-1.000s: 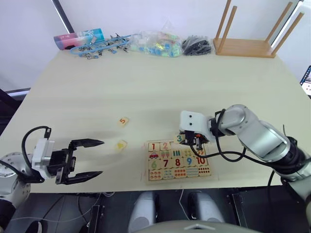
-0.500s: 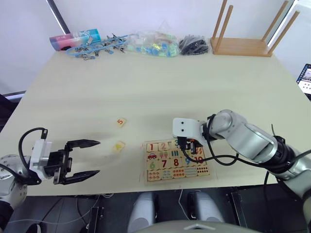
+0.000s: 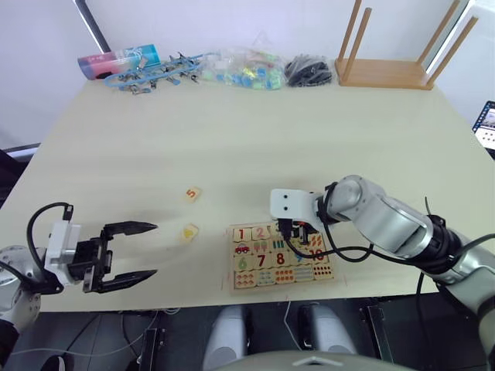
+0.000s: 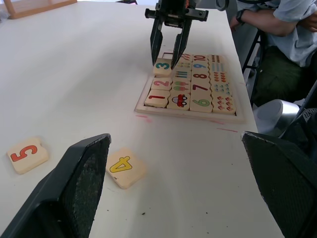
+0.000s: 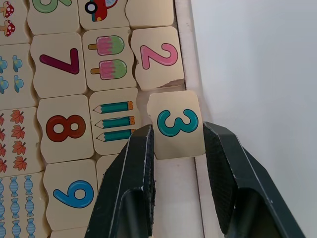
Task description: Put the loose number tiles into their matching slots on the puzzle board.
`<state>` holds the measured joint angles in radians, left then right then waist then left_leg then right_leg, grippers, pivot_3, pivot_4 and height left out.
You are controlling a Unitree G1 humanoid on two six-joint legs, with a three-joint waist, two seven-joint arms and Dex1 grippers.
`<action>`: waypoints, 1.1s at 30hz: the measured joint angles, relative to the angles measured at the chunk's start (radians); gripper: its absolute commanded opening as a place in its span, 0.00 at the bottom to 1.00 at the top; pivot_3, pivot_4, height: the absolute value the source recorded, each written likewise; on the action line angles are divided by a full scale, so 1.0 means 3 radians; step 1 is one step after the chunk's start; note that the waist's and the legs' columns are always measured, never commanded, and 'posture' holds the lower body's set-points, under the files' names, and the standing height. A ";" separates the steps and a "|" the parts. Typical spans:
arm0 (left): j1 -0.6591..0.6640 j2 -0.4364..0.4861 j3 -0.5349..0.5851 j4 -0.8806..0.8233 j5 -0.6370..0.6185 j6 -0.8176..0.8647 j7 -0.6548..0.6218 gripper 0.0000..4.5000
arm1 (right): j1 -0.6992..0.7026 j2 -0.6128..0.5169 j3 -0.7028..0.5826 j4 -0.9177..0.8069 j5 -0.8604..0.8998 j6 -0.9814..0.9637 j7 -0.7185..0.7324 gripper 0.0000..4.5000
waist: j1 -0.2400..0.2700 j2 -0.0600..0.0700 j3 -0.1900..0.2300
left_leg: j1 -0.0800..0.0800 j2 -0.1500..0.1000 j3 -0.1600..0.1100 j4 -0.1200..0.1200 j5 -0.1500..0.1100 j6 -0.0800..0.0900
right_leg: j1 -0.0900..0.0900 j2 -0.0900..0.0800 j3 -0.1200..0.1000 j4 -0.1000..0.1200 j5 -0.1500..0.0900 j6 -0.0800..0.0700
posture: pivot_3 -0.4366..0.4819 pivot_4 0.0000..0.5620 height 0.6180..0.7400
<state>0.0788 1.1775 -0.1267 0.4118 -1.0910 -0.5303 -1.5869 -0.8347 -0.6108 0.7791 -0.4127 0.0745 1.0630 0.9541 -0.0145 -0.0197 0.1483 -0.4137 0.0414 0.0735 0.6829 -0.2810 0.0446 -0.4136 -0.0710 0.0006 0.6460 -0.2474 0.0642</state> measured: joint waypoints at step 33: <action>0.0041 0.0009 0.0000 -0.0062 -0.0004 0.0000 0.0000 1.00 | -0.0021 0.0007 0.0072 -0.0004 -0.0083 -0.0066 0.0064 0.98 | 0.0001 -0.0001 -0.0001 | -0.0002 -0.0001 -0.0002 0.0001 0.0000 -0.0001 | 0.0000 0.0000 -0.0004 -0.0001 0.0000 0.0000 | 0.48 0.27 0.98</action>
<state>0.0912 1.1802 -0.1267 0.3932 -1.0922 -0.5302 -1.5869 -0.8410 -0.6085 0.8007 -0.4139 0.0497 1.0433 0.9733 -0.0142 -0.0201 0.1480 -0.4144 0.0412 0.0730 0.6832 -0.2809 0.0444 -0.4135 -0.0711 -0.0005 0.6458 -0.2473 0.0641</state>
